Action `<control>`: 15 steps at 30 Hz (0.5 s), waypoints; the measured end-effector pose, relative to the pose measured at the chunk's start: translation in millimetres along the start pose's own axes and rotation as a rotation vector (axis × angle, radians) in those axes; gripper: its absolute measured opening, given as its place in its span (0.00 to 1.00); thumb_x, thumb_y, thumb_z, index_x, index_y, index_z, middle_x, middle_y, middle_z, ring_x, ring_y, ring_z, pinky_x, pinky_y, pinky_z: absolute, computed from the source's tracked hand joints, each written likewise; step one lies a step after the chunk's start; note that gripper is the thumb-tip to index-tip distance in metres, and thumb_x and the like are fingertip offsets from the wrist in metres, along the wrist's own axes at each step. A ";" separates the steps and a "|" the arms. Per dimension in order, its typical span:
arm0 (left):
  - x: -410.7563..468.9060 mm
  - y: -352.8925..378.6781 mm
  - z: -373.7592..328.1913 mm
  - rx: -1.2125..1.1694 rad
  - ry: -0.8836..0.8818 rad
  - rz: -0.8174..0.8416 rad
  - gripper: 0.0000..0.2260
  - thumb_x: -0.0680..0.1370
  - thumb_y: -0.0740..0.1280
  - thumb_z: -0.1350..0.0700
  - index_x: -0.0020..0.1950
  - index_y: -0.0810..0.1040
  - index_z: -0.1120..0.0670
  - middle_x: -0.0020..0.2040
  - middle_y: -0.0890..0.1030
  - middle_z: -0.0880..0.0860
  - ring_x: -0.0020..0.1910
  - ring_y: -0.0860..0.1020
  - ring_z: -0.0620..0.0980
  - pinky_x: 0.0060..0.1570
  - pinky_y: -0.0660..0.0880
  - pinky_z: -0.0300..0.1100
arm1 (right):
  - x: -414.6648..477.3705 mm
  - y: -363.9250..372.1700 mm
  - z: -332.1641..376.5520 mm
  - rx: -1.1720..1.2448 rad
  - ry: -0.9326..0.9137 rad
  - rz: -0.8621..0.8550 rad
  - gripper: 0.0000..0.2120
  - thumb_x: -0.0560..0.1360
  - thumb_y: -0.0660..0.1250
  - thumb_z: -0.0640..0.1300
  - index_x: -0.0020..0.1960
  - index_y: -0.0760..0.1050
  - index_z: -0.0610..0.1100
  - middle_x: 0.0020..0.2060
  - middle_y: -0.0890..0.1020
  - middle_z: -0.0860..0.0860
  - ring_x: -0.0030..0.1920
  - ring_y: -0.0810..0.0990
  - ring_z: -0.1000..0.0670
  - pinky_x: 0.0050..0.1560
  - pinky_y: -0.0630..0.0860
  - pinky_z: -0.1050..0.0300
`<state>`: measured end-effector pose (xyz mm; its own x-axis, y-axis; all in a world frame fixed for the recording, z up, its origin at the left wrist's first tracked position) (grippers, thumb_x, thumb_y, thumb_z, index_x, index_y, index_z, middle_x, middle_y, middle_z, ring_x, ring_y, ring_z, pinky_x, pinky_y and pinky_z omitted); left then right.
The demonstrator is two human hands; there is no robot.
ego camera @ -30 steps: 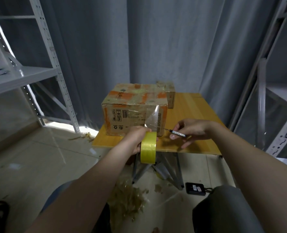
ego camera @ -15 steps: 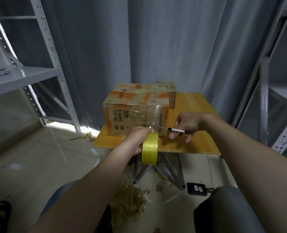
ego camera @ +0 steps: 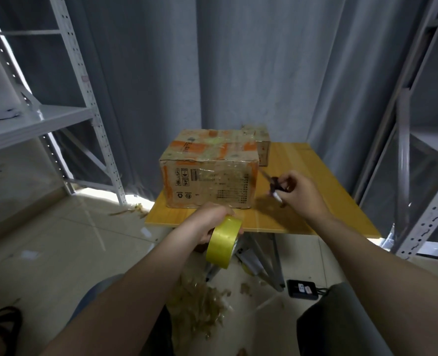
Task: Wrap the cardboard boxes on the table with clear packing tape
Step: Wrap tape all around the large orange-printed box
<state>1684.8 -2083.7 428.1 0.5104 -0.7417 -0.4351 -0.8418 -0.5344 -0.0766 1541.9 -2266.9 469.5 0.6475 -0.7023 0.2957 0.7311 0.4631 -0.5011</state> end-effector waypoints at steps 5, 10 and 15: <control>-9.3 -0.8 -16.6 0.036 0.045 -0.008 0.12 0.83 0.67 0.58 0.65 0.76 0.60 0.41 0.87 0.60 0.32 0.85 0.53 0.27 0.78 0.40 | 0.0 -18.1 -38.6 -0.213 0.278 -0.250 0.16 0.73 0.79 0.52 0.47 0.76 0.43 0.39 0.83 0.49 0.40 0.81 0.48 0.32 0.73 0.55; -18.0 3.4 -27.0 0.023 0.159 0.010 0.07 0.82 0.67 0.58 0.59 0.81 0.58 0.43 0.87 0.60 0.37 0.87 0.54 0.30 0.81 0.42 | 3.0 -12.7 -67.9 -0.661 0.414 0.058 0.15 0.71 0.78 0.55 0.41 0.84 0.43 0.38 0.83 0.45 0.40 0.81 0.46 0.38 0.77 0.53; -17.9 -1.1 -32.3 0.043 0.339 -0.082 0.07 0.83 0.67 0.54 0.51 0.85 0.49 0.51 0.87 0.60 0.50 0.86 0.66 0.36 0.76 0.48 | 15.1 -7.1 -36.1 -0.773 0.353 0.117 0.14 0.75 0.75 0.53 0.38 0.80 0.43 0.36 0.82 0.46 0.43 0.84 0.44 0.36 0.74 0.54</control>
<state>1682.2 -2082.9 465.0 0.5995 -0.7936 -0.1036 -0.7988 -0.5852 -0.1397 1538.7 -2300.3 448.1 0.5113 -0.8594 0.0013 0.2283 0.1343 -0.9643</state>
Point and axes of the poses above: each hand's wrist, its own x-axis towards the middle knuckle, its own y-axis out of the palm, z = x × y, the point moved 5 cm from there along x, towards the middle knuckle
